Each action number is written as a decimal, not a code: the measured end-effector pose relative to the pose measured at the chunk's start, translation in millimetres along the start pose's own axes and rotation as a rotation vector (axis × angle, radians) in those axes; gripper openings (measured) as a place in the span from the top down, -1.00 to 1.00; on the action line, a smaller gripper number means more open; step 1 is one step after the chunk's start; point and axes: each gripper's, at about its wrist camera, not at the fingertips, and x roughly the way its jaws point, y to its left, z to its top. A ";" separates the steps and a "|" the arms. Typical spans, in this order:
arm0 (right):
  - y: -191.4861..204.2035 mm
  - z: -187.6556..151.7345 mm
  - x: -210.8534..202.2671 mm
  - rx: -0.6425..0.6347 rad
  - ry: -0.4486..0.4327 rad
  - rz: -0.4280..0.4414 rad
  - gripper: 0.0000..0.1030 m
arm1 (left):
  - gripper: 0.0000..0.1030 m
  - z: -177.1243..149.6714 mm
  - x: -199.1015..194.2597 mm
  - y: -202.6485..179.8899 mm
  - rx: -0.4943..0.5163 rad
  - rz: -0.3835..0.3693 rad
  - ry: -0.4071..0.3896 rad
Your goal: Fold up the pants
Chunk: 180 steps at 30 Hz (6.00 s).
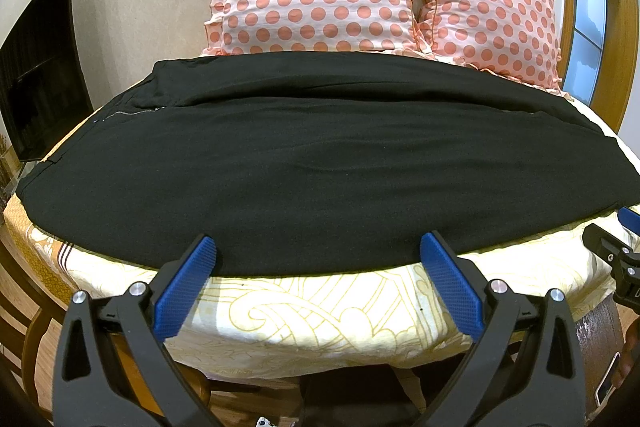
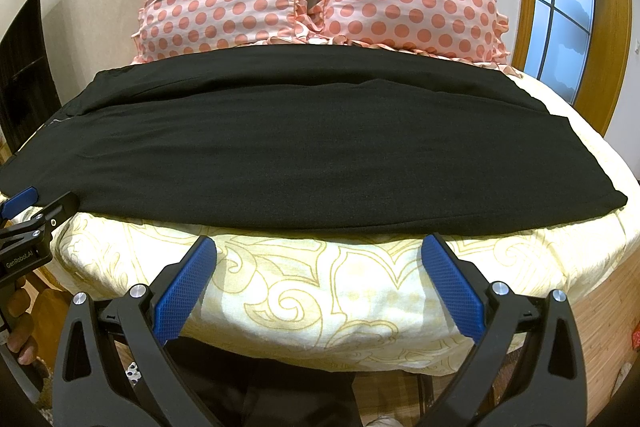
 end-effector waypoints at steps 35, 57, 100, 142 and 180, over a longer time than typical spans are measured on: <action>0.4 0.0 -0.9 0.000 -0.004 0.000 -0.97 | -0.97 0.0 -0.2 0.0 0.000 0.000 -0.004; 0.7 -1.9 -1.0 0.001 -0.010 0.000 -0.97 | -0.97 0.0 -0.3 0.0 0.001 0.001 -0.006; -285.0 260.5 252.5 0.831 0.255 -0.368 -0.28 | -0.97 111.4 74.9 63.9 -0.162 0.077 0.004; -245.6 76.7 69.7 0.969 -0.031 -0.011 0.87 | -0.97 102.8 86.8 87.6 -0.305 -0.017 0.088; -282.7 14.1 13.6 1.107 -0.316 0.365 0.95 | -0.10 254.0 268.6 166.0 -0.593 -0.044 0.398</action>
